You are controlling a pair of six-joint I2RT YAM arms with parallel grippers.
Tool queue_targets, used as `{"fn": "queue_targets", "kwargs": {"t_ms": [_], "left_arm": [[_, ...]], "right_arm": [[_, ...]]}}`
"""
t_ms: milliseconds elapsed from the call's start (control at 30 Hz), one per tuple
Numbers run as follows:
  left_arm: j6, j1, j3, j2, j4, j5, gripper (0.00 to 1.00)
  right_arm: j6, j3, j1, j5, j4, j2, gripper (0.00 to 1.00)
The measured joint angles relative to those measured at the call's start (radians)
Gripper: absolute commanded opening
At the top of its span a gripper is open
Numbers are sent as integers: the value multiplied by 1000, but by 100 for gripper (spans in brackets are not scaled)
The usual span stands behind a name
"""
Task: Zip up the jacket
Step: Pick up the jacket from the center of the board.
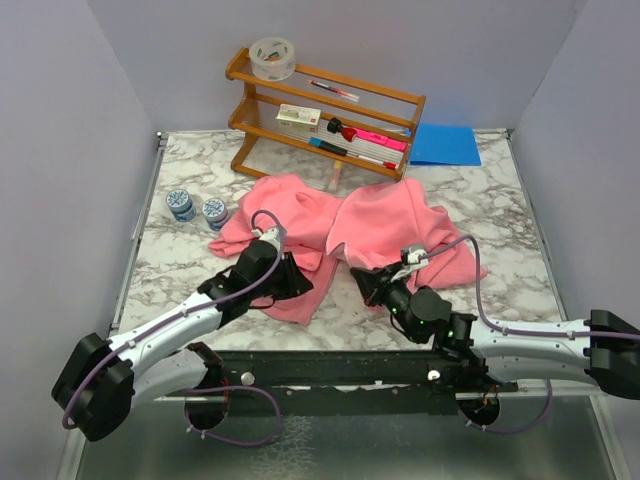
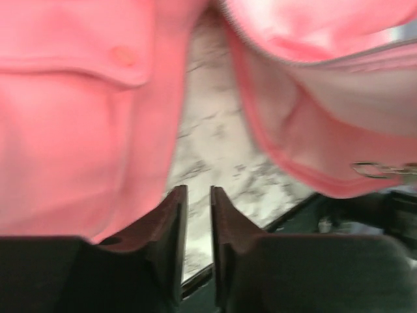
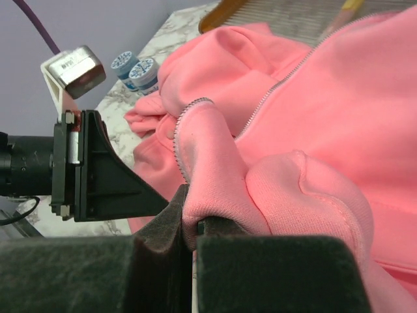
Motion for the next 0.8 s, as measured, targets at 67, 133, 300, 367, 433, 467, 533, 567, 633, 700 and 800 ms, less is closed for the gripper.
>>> {"fn": "queue_targets", "kwargs": {"t_ms": [67,133,300,367,433,467,533,567,633,700,800], "left_arm": [[17,0,7,15,-77,-32,43],[40,-6,23,34,-166,-66,49],[87,-77,83,132,-321,-150,57],[97,-103,97,162,-353,-177,61],[106,-126,116,195,-382,-206,61],[111,-134,127,210,-395,-222,61],[116,-142,151,235,-415,-246,62],[118,-146,159,245,-422,-256,62],[120,-154,175,262,-435,-273,63],[121,-168,184,273,-447,-286,63],[118,-192,185,284,-459,-294,64]], "right_arm": [[25,-6,0,6,-44,-24,0],[47,-16,0,8,-74,-45,0],[86,-52,0,8,-100,-68,0],[97,-61,0,8,-106,-69,0],[103,-64,0,8,-107,-69,0],[105,-64,0,8,-107,-69,0],[112,-66,0,8,-107,-72,0],[116,-68,0,8,-107,-75,0],[119,-72,0,8,-106,-78,0],[121,-79,0,8,-104,-79,0],[125,-91,0,8,-103,-79,0]]}}
